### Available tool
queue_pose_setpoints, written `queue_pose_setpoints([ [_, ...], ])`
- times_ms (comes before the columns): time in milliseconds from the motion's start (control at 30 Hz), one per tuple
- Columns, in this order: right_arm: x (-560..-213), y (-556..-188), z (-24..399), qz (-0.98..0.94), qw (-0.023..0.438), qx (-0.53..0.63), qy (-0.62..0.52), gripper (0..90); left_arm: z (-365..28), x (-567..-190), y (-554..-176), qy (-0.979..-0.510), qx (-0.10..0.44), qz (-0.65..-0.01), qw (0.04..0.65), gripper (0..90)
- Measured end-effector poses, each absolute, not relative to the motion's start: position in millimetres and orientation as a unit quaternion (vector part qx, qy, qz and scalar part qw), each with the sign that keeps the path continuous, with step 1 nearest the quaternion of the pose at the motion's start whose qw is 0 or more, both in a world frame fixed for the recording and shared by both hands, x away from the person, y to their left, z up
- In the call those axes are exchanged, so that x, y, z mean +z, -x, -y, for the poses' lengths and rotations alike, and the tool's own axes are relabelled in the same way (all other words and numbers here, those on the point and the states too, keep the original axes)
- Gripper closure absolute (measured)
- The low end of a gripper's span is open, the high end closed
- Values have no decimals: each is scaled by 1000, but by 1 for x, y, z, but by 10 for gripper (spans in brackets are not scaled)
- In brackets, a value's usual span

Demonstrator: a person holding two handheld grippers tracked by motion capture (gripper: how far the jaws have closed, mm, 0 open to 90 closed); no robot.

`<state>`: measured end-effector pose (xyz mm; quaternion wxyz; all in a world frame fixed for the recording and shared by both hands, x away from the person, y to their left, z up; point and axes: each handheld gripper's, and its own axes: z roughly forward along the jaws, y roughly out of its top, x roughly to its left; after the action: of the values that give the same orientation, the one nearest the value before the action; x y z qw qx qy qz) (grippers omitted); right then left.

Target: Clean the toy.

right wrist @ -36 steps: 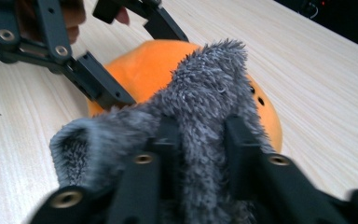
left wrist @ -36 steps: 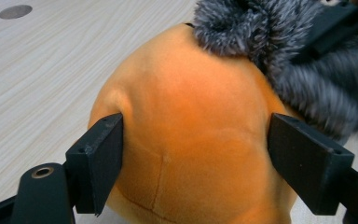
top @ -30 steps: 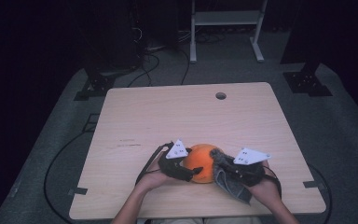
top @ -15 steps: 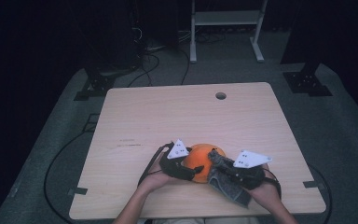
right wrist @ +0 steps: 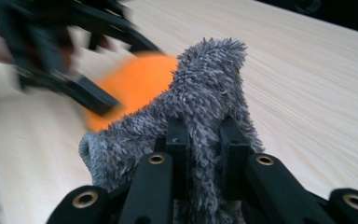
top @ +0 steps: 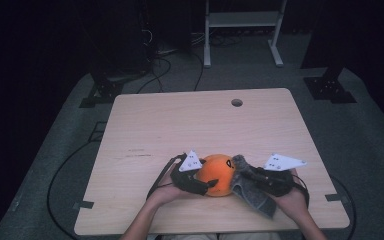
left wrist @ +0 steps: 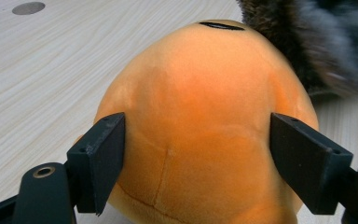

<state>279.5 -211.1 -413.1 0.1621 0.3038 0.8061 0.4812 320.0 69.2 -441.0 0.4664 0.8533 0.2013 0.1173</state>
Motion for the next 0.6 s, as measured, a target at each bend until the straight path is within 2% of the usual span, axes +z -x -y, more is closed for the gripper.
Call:
queue_pose_setpoints([
  [133, -419, -280, 195, -823, 162, 464, -285, 770, -70, -441, -317, -858, 120, -193, 461, 207],
  [300, -431, -291, 216, -824, 177, 428, -328, 771, -69, -440, -318, -856, 119, -192, 466, 207],
  [400, -439, -294, 226, -823, 167, 418, -347, 772, -70, -441, -318, -856, 121, -190, 466, 207],
  [600, -422, -284, 217, -809, 164, 465, -320, 771, -68, -441, -318, -857, 122, -190, 463, 207],
])
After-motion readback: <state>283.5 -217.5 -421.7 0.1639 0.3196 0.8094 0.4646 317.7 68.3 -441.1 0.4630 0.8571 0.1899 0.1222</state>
